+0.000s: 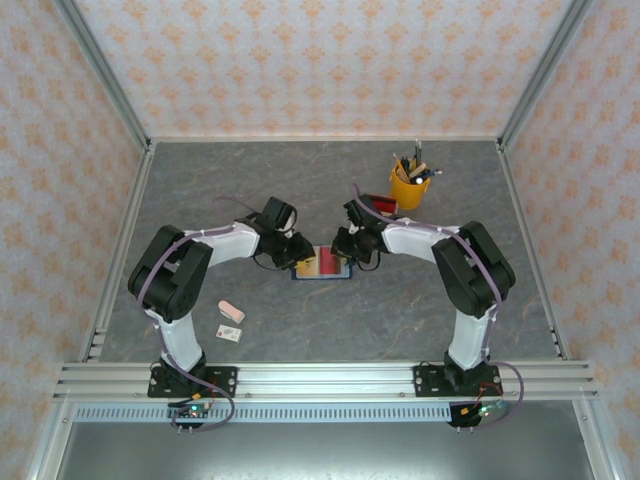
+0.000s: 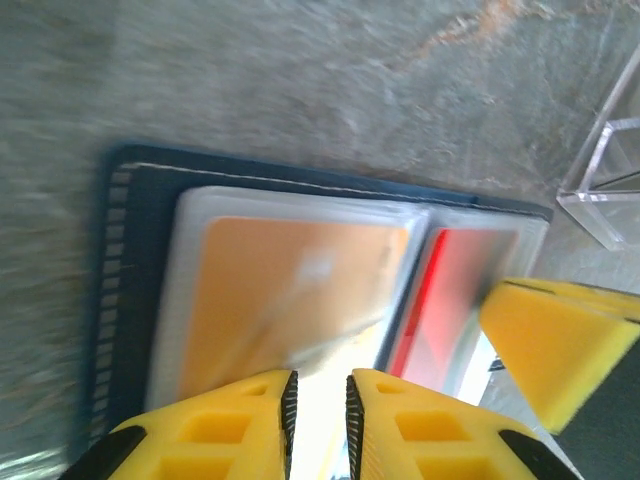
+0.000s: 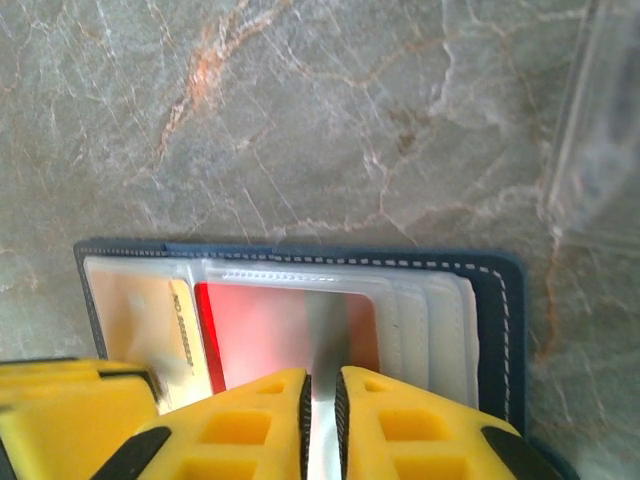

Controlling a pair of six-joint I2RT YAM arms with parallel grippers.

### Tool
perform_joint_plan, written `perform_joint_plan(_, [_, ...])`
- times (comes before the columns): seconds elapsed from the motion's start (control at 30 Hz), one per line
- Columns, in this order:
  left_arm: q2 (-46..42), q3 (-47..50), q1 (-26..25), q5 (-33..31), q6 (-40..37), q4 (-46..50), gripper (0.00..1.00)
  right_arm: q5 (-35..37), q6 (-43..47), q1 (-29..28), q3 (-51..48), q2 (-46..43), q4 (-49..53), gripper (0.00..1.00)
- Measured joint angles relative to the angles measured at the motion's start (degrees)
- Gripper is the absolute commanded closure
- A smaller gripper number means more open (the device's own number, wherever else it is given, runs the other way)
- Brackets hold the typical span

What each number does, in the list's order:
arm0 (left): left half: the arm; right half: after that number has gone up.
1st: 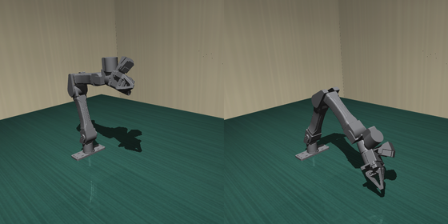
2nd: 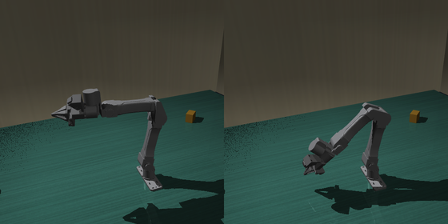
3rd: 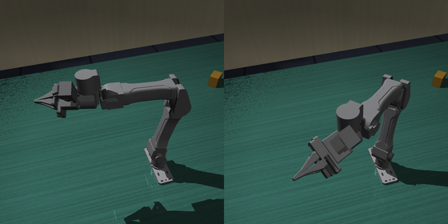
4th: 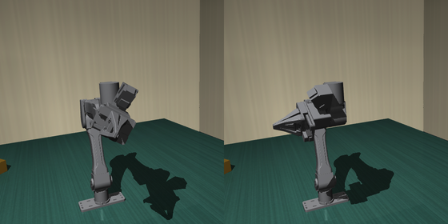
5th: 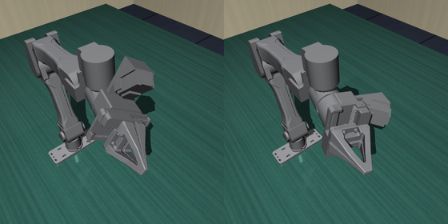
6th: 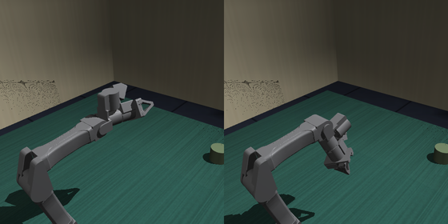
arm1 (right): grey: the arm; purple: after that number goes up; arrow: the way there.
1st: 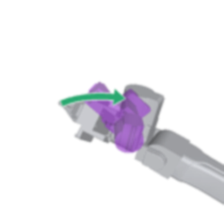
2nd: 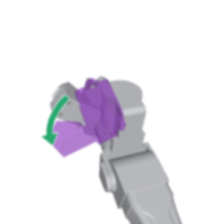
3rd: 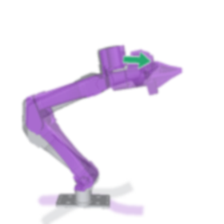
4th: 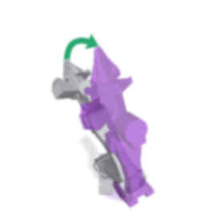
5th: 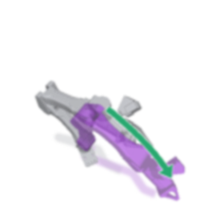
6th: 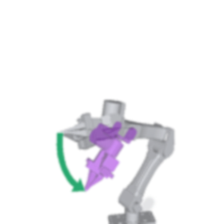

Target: Take the credit cards out of the card holder

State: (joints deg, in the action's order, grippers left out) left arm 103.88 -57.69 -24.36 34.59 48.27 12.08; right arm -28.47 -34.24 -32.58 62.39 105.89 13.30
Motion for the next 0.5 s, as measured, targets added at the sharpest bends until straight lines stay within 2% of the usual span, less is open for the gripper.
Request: perform_joint_plan(0.5, [-4.52, 0.7, 0.26, 0.48, -1.38, 1.66, 0.77, -2.95, 2.1, -0.09, 0.17, -3.61, 7.54, 0.78])
